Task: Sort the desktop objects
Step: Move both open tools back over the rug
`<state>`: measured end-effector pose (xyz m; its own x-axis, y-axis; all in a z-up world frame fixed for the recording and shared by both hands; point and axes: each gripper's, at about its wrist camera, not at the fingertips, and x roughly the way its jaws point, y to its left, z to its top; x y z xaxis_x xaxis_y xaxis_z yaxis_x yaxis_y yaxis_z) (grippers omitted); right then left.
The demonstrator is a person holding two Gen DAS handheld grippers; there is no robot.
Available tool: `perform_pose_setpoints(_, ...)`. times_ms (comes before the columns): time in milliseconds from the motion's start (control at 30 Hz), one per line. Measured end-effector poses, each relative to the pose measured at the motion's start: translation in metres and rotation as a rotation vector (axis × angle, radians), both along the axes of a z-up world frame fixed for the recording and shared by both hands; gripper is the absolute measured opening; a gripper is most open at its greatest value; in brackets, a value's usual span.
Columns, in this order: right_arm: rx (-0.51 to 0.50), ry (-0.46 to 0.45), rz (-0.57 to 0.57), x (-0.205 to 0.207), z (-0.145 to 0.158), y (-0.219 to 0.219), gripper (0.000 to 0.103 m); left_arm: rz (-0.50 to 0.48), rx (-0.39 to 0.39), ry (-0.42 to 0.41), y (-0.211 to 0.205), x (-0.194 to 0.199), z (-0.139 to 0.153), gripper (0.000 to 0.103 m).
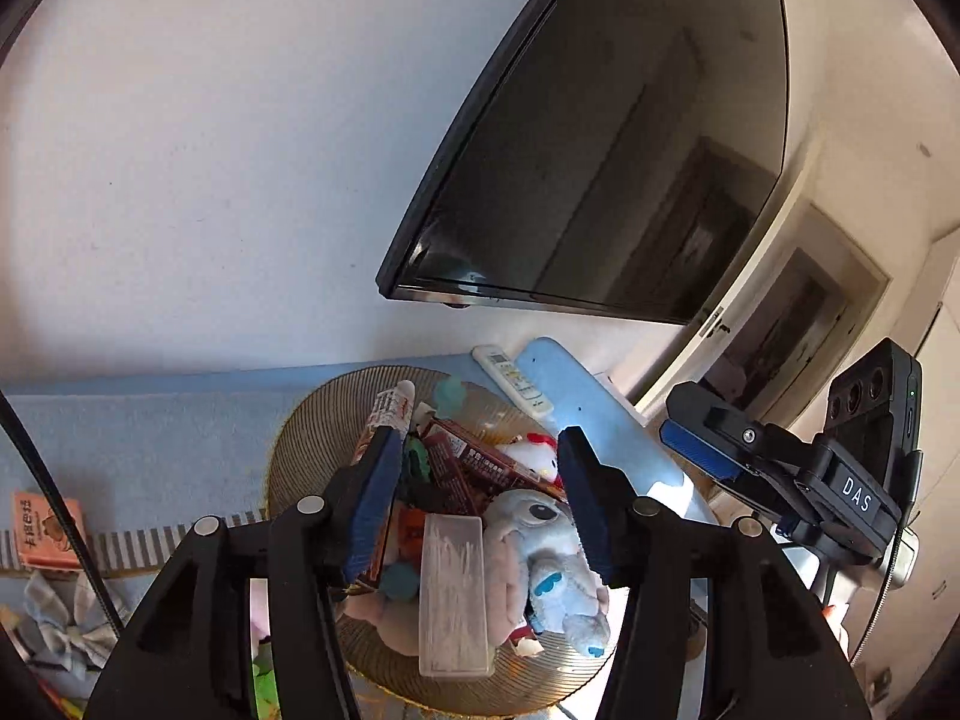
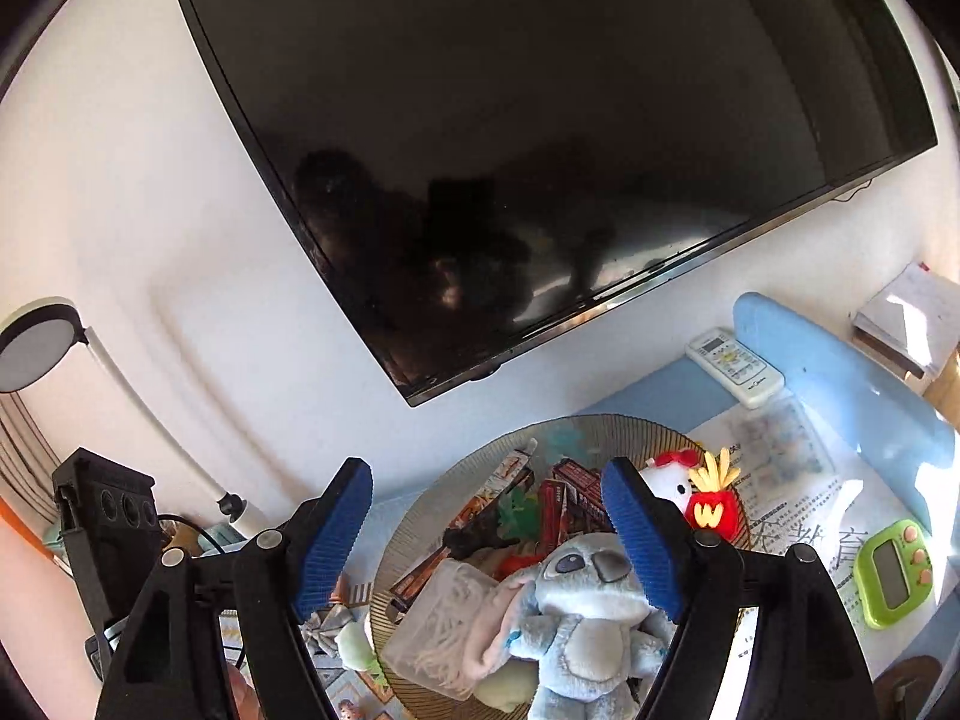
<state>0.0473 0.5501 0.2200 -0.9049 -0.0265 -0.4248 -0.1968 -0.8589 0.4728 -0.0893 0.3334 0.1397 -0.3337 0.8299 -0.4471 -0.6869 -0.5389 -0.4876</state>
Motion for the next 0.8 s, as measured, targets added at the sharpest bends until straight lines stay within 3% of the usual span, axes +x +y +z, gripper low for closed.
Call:
perform_pose_setpoints(233, 0.008, 0.039, 0.102, 0.039, 0.027, -0.054, 0.079, 0.052, 0.055, 0.007, -0.079, 0.03, 0.019, 0.052)
perform_pose_setpoints(300, 0.001, 0.053, 0.153, 0.05, 0.036, -0.074, 0.08, 0.091, 0.072, 0.031, -0.112, 0.044, 0.027, 0.057)
perform_pose_setpoints(367, -0.024, 0.095, 0.219, 0.063, 0.041, -0.093, 0.088, 0.149, 0.089, 0.063, -0.15, 0.054, 0.035, 0.063)
perform_pose_setpoints(400, -0.035, 0.117, 0.248, 0.069, 0.042, -0.102, 0.103, 0.181, 0.09, 0.082, -0.168, 0.06, 0.038, 0.065)
perform_pose_setpoints(433, -0.045, 0.129, 0.276, 0.073, 0.039, -0.112, 0.103, 0.216, 0.088, 0.104, -0.187, 0.066, 0.041, 0.065)
perform_pose_setpoints(500, -0.046, 0.102, 0.311, 0.074, 0.024, -0.131, 0.103, 0.287, 0.062, 0.148, -0.22, 0.075, 0.042, 0.068)
perform_pose_setpoints(600, 0.028, 0.007, 0.337, 0.064, -0.02, -0.163, 0.103, 0.404, -0.047, 0.164, -0.257, 0.075, 0.026, 0.071)
perform_pose_setpoints(667, 0.081, -0.083, 0.381, 0.053, -0.06, -0.181, 0.103, 0.455, -0.139, 0.127, -0.274, 0.067, 0.003, 0.071)
perform_pose_setpoints(800, 0.098, -0.215, 0.436, 0.032, -0.128, -0.198, 0.103, 0.465, -0.333, 0.074, -0.285, 0.047, -0.056, 0.071)
